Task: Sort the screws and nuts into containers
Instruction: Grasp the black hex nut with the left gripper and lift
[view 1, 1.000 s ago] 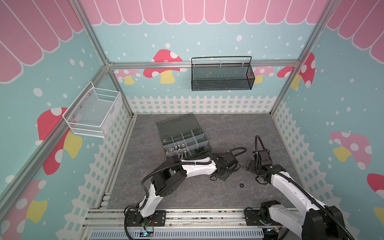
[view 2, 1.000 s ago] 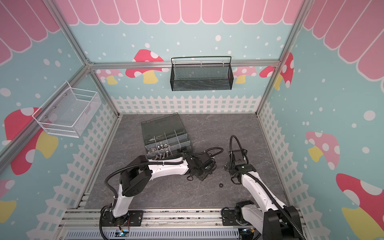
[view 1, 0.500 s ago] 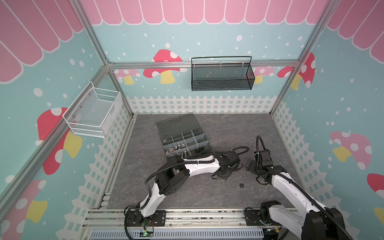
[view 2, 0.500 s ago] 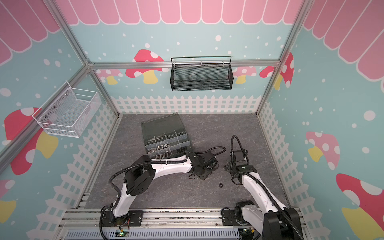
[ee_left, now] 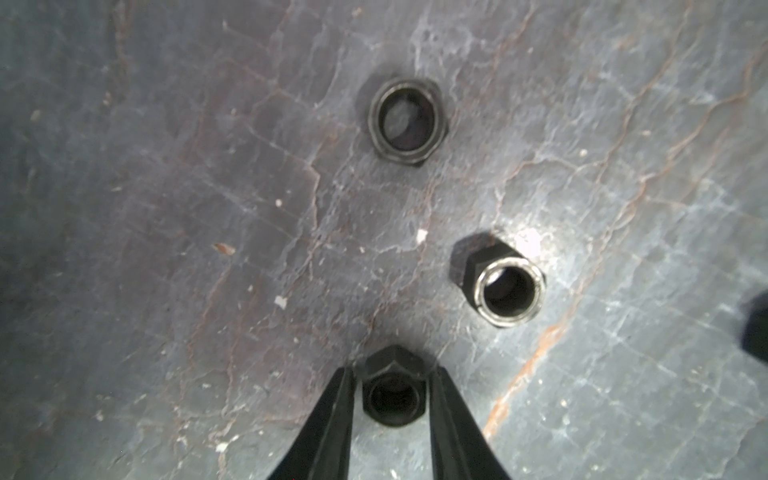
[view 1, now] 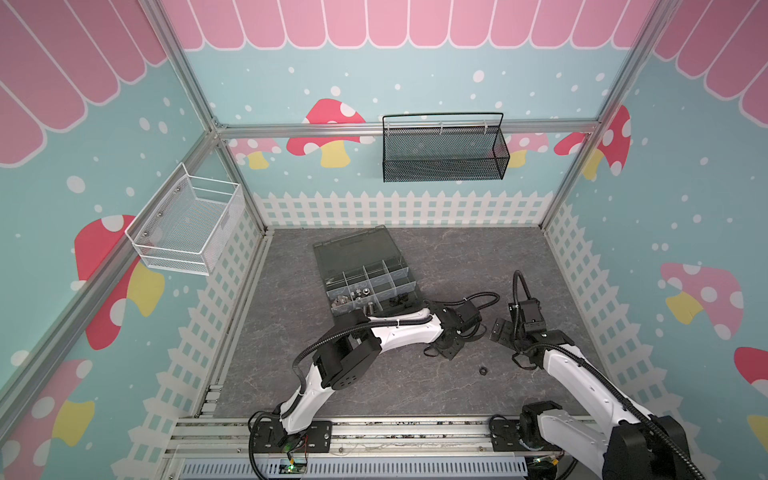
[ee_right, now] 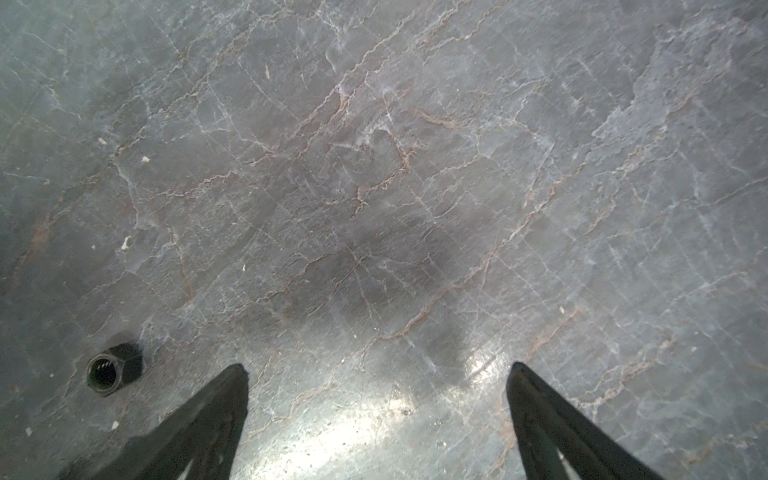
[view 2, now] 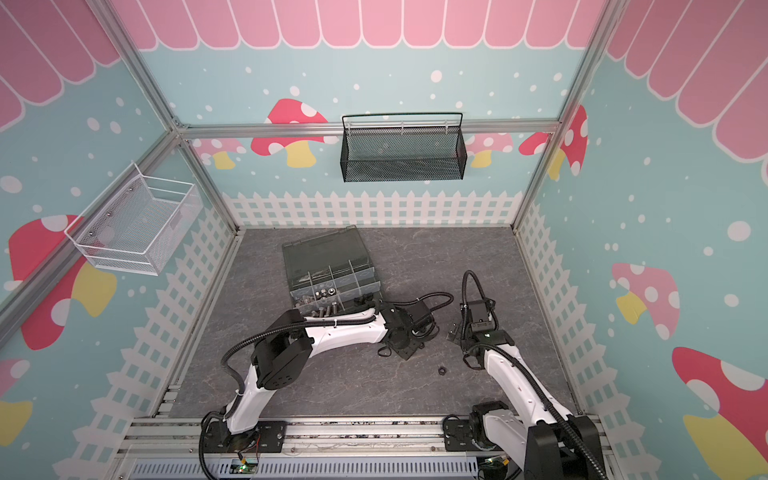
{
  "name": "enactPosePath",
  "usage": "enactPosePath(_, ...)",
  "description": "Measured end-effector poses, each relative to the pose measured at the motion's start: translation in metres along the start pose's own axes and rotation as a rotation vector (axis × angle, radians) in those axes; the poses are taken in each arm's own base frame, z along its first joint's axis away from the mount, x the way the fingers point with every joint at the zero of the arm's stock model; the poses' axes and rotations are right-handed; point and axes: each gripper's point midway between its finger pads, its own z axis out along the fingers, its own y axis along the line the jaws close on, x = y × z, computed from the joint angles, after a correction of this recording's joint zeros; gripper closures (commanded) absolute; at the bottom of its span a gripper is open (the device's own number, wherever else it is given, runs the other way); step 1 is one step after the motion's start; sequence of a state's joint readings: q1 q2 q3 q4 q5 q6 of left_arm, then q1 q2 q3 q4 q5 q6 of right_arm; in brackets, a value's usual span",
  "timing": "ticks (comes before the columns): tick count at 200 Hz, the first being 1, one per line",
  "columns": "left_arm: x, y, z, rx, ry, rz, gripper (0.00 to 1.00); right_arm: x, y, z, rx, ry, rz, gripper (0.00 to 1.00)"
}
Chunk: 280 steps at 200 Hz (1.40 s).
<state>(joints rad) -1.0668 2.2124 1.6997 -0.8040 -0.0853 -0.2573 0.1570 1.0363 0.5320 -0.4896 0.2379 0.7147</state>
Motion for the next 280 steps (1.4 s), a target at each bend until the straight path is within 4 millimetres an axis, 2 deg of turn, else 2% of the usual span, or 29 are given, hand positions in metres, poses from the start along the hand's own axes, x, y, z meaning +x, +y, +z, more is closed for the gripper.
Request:
enactPosePath(39, -0.003, 0.0, 0.001, 0.008, 0.002, -0.004, 0.69, 0.0, 0.001, 0.0, -0.003, 0.001, 0.0, 0.02)
enactPosePath(92, -0.003, -0.002, 0.001, 0.025, 0.005, -0.004, 0.85, 0.0, 0.001, 0.0, -0.006, -0.001, -0.002, 0.02)
enactPosePath(123, -0.003, -0.001, 0.001, 0.027, 0.006, -0.006, 0.9, 0.001, 0.003, 0.0, -0.014, 0.005, -0.003, 0.02)
enactPosePath(172, 0.002, 0.008, -0.002, -0.001, 0.004, -0.011, 0.92, 0.003, 0.006, 0.0, -0.037, 0.018, -0.014, 0.02)
enactPosePath(216, 0.01, 0.044, -0.016, -0.08, 0.009, -0.051, 0.94, -0.001, 0.009, -0.006, -0.057, 0.005, -0.012, 0.02)
enactPosePath(241, -0.004, 0.071, -0.042, -0.107, -0.055, -0.104, 0.94, -0.004, 0.011, -0.008, -0.057, 0.004, -0.009, 0.02)
enactPosePath(264, -0.019, 0.106, -0.07, -0.136, -0.129, -0.167, 0.93, -0.004, 0.011, -0.006, -0.044, 0.026, -0.006, 0.02)
enactPosePath(280, -0.026, 0.132, -0.082, -0.158, -0.16, -0.21, 0.93, -0.003, 0.011, -0.004, -0.032, 0.046, -0.004, 0.02)
